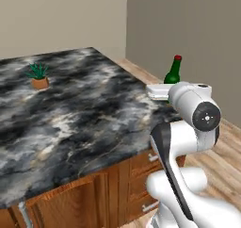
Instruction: Open the cabinet directly in front. Then move the beer and the mug to the dining counter with the candle on it.
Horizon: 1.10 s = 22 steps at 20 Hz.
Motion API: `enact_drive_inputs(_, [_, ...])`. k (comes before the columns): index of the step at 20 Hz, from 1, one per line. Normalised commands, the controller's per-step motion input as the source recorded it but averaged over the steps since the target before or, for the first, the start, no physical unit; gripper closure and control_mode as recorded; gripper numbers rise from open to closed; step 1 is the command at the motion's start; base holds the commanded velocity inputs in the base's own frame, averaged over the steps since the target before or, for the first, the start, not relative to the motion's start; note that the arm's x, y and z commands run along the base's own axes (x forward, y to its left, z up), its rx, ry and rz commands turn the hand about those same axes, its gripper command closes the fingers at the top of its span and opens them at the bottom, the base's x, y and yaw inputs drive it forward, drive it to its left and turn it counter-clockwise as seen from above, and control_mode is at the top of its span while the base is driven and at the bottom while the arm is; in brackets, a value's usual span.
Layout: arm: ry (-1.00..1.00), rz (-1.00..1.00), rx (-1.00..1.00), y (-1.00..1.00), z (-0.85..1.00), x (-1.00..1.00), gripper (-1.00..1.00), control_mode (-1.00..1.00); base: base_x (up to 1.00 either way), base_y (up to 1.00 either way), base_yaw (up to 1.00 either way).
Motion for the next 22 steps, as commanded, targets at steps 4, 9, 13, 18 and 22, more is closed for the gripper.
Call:
enact_drive_inputs(4, [0.0, 0.0, 0.0, 0.0, 0.0, 0.0, 1.0, 1.0, -0.46, 0.0, 0.86])
enact_drive_inputs(9, [0.0, 0.0, 0.0, 0.0, 0.0, 0.0, 1.0, 1.0, -0.23, 0.0, 0.68])
enact_drive_inputs(13, [0.0, 0.0, 0.0, 0.0, 0.0, 0.0, 1.0, 1.0, -0.03, 0.0, 0.19])
enact_drive_inputs(18, [0.0, 0.0, 0.0, 0.0, 0.0, 0.0, 1.0, 1.0, 0.0, 0.0, 0.0])
enact_drive_inputs(22, [0.0, 0.0, 0.0, 0.0, 0.0, 0.0, 1.0, 1.0, -0.11, -0.29, -0.08])
